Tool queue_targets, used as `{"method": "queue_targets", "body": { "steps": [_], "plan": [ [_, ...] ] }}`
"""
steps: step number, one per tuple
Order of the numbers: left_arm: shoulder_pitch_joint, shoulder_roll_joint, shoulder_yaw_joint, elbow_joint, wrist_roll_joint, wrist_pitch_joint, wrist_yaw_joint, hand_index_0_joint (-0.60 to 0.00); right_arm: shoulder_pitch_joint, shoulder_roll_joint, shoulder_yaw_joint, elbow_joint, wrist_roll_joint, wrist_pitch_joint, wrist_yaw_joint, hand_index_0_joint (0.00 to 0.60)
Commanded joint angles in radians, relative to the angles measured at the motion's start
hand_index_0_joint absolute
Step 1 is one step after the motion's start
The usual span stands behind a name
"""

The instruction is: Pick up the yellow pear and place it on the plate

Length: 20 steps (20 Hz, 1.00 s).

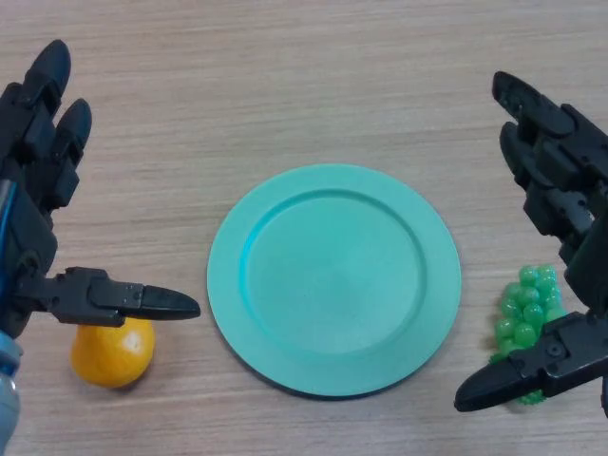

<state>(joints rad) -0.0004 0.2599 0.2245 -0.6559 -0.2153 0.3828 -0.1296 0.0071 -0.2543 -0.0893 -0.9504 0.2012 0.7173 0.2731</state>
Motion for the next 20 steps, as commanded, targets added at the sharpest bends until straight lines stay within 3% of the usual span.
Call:
{"method": "queue_targets", "body": {
  "steps": [1, 10, 11, 13, 20],
  "plan": [
    [-0.028, 0.018, 0.019, -0.022, 0.026, -0.143, 0.011, 0.0, -0.02, -0.014, -0.05, -0.039, 0.018, -0.142, -0.003, 0.0],
    [-0.013, 0.025, 0.031, -0.043, 0.032, -0.143, -0.018, 0.0, -0.045, -0.019, -0.035, 0.0, 0.007, -0.159, -0.007, 0.0],
    [0.011, 0.014, 0.029, -0.036, 0.067, -0.218, -0.032, 0.0, -0.045, -0.019, -0.029, 0.011, -0.001, -0.172, -0.001, 0.0],
    [0.03, 0.017, 0.082, -0.046, 0.07, -0.217, -0.051, 0.0, -0.054, -0.014, -0.017, 0.024, 0.015, -0.153, -0.001, 0.0],
    [0.192, -0.054, 0.201, 0.142, 0.174, -0.464, -0.068, 0.0, -0.092, -0.008, 0.034, 0.074, -0.009, -0.16, -0.01, 0.0]
  ]
}}
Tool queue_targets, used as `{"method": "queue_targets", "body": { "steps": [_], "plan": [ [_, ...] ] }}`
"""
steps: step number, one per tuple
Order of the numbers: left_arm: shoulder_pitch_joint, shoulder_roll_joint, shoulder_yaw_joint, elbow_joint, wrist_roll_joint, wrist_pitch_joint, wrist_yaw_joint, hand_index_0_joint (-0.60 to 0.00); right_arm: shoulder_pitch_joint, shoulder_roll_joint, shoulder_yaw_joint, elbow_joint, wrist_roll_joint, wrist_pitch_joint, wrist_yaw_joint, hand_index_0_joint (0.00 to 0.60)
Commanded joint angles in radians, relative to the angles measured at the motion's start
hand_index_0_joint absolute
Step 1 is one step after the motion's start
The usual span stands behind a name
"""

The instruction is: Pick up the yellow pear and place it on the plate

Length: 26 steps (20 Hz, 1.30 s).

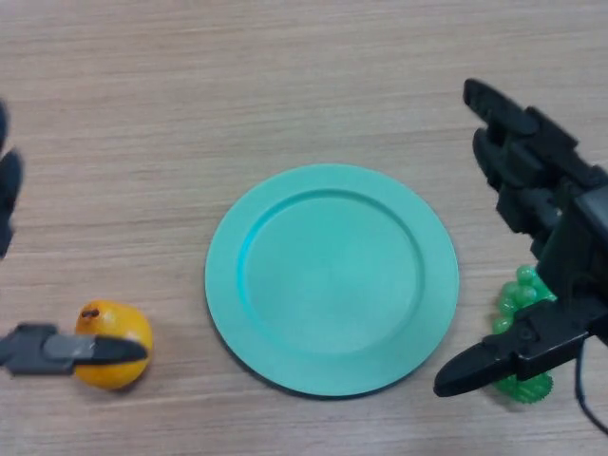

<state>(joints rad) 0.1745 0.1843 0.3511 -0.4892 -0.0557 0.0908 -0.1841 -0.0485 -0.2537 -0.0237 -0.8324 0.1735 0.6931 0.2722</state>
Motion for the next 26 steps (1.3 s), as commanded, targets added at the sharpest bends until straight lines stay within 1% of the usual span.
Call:
{"method": "queue_targets", "body": {
  "steps": [1, 3, 6, 8, 9, 12, 13, 15, 17, 19, 22, 23, 24, 25, 26],
  "plan": [
    [0.043, 0.012, 0.093, 0.015, 0.02, -0.204, -0.031, 0.0, -0.031, -0.009, -0.032, -0.041, 0.024, -0.132, -0.006, 0.0],
    [0.082, 0.007, 0.108, 0.103, 0.034, -0.274, -0.039, 0.0, -0.033, -0.002, -0.03, -0.033, 0.041, -0.132, -0.011, 0.0],
    [0.089, 0.006, 0.125, 0.214, 0.03, -0.352, -0.036, 0.0, -0.042, -0.006, -0.017, -0.03, 0.044, -0.112, -0.018, 0.0],
    [0.073, 0.007, 0.105, 0.304, 0.051, -0.396, -0.03, 0.0, -0.042, -0.003, -0.008, -0.025, 0.038, -0.117, -0.02, 0.0],
    [0.057, 0.011, 0.084, 0.366, 0.056, -0.44, -0.007, 0.0, -0.04, -0.001, -0.005, -0.026, 0.037, -0.116, -0.021, 0.0],
    [0.015, 0.041, 0.024, 0.49, 0.05, -0.498, 0.072, 0.0, -0.034, -0.003, -0.017, -0.033, 0.047, -0.118, -0.019, 0.0],
    [-0.002, 0.057, 0.002, 0.532, 0.038, -0.507, 0.092, 0.0, -0.029, -0.005, -0.022, -0.04, 0.047, -0.12, -0.017, 0.0],
    [-0.032, 0.077, -0.03, 0.606, 0.021, -0.531, 0.113, 0.0, -0.026, -0.008, -0.036, -0.051, 0.053, -0.11, -0.013, 0.0],
    [-0.053, 0.085, -0.065, 0.636, -0.01, -0.529, 0.108, 0.0, -0.024, -0.01, -0.038, -0.053, 0.049, -0.112, -0.019, 0.0],
    [-0.074, 0.092, -0.098, 0.67, -0.029, -0.535, 0.081, 0.0, -0.021, -0.015, -0.049, -0.058, 0.036, -0.117, -0.01, 0.0],
    [-0.11, 0.093, -0.135, 0.715, -0.036, -0.542, 0.085, 0.0, -0.016, -0.015, -0.057, -0.059, 0.023, -0.125, -0.005, 0.0],
    [-0.131, 0.089, -0.154, 0.753, -0.03, -0.586, 0.1, 0.0, -0.013, -0.016, -0.064, -0.064, 0.02, -0.125, -0.003, 0.0],
    [-0.132, 0.09, -0.155, 0.755, -0.029, -0.589, 0.101, -0.05, -0.013, -0.016, -0.064, -0.064, 0.019, -0.126, -0.002, 0.0],
    [-0.138, 0.09, -0.16, 0.766, -0.024, -0.604, 0.107, -0.2, -0.011, -0.016, -0.066, -0.066, 0.018, -0.125, -0.001, 0.0],
    [-0.143, 0.09, -0.167, 0.779, -0.019, -0.619, 0.114, -0.299, -0.01, -0.017, -0.068, -0.067, 0.016, -0.125, 0.001, 0.0]
  ]
}}
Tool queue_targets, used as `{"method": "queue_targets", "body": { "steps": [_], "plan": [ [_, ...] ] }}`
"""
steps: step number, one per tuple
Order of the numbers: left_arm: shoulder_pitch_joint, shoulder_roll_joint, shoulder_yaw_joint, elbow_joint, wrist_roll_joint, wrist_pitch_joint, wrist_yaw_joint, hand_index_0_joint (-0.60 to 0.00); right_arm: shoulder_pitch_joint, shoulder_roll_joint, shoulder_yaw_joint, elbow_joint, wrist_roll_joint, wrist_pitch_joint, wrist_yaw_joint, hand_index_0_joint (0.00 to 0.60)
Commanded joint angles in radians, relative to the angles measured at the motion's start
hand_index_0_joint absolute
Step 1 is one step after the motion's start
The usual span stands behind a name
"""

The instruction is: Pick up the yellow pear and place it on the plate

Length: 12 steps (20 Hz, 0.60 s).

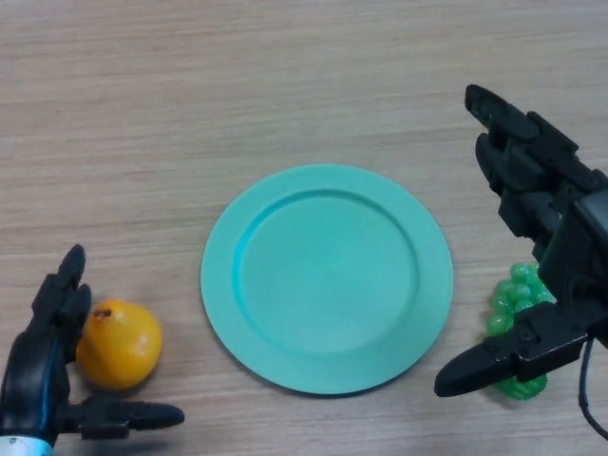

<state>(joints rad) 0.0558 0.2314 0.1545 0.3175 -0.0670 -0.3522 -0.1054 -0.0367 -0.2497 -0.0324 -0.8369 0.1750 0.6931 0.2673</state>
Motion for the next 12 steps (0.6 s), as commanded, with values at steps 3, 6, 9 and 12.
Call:
{"method": "queue_targets", "body": {
  "steps": [3, 6, 9, 12],
  "plan": [
    [-0.029, 0.06, 0.0, 0.046, 0.119, -0.245, 0.06, -0.6, -0.015, -0.022, -0.078, -0.091, 0.023, -0.088, 0.009, 0.0],
    [-0.016, 0.064, 0.008, 0.029, 0.078, -0.198, 0.043, -0.6, -0.012, -0.019, -0.076, -0.098, 0.034, -0.076, 0.001, 0.0],
    [0.042, 0.054, 0.045, -0.157, 0.026, -0.101, 0.012, -0.6, -0.012, -0.023, -0.08, -0.116, 0.052, -0.037, -0.005, 0.0],
    [0.066, 0.035, 0.08, -0.301, 0.042, -0.105, 0.013, -0.6, -0.011, -0.022, -0.09, -0.124, 0.069, -0.022, -0.012, 0.0]
  ]
}}
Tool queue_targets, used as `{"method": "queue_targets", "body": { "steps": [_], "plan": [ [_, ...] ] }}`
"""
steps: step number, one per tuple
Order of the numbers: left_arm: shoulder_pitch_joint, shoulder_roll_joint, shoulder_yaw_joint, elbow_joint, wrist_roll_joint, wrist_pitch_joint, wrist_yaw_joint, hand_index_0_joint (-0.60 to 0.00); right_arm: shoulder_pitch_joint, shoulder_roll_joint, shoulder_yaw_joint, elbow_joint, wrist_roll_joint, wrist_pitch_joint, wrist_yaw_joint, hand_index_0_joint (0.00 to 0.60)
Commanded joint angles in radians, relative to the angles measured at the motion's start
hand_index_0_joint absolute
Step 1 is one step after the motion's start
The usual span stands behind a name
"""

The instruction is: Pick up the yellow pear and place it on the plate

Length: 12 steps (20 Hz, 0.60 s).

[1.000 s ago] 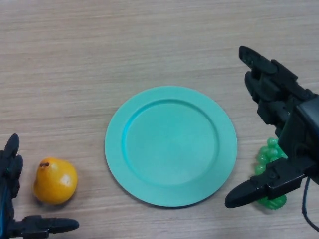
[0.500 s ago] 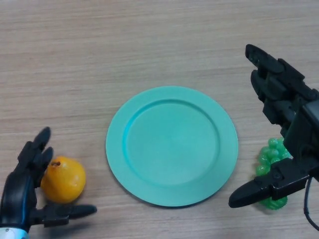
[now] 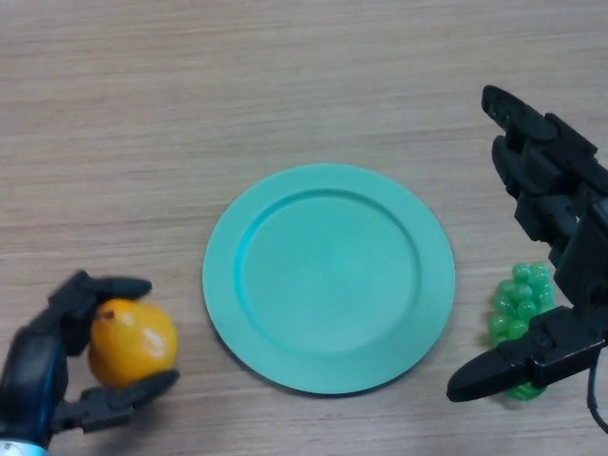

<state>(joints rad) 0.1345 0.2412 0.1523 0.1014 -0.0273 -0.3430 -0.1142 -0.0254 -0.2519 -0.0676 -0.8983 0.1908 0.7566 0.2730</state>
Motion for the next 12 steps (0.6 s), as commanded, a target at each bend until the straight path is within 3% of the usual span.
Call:
{"method": "queue_targets", "body": {
  "steps": [1, 4, 5, 6, 7, 9, 12],
  "plan": [
    [-0.01, 0.017, 0.078, -0.141, 0.022, -0.087, 0.032, -0.6, -0.024, -0.02, -0.056, -0.067, 0.059, -0.08, -0.025, 0.0],
    [-0.033, -0.011, -0.001, -0.288, 0.008, 0.042, 0.015, -0.6, -0.021, -0.026, -0.055, -0.065, 0.038, -0.105, -0.018, 0.0],
    [-0.039, -0.013, -0.014, -0.299, 0.011, 0.056, 0.015, -0.6, -0.02, -0.026, -0.054, -0.065, 0.034, -0.109, -0.016, 0.1],
    [-0.079, -0.023, -0.073, -0.314, 0.035, 0.103, 0.036, -0.6, -0.014, -0.024, -0.056, -0.072, 0.027, -0.11, -0.01, 0.017],
    [-0.123, -0.03, -0.118, -0.294, 0.057, 0.087, 0.064, -0.6, -0.018, -0.025, -0.053, -0.074, 0.016, -0.106, -0.007, 0.0],
    [-0.187, -0.044, -0.182, -0.251, 0.066, 0.122, 0.077, -0.6, -0.014, -0.021, -0.058, -0.08, 0.016, -0.111, -0.002, 0.0],
    [-0.299, -0.05, -0.273, -0.132, 0.098, 0.113, 0.164, -0.6, -0.007, -0.021, -0.071, -0.1, 0.024, -0.092, 0.001, 0.0]
  ]
}}
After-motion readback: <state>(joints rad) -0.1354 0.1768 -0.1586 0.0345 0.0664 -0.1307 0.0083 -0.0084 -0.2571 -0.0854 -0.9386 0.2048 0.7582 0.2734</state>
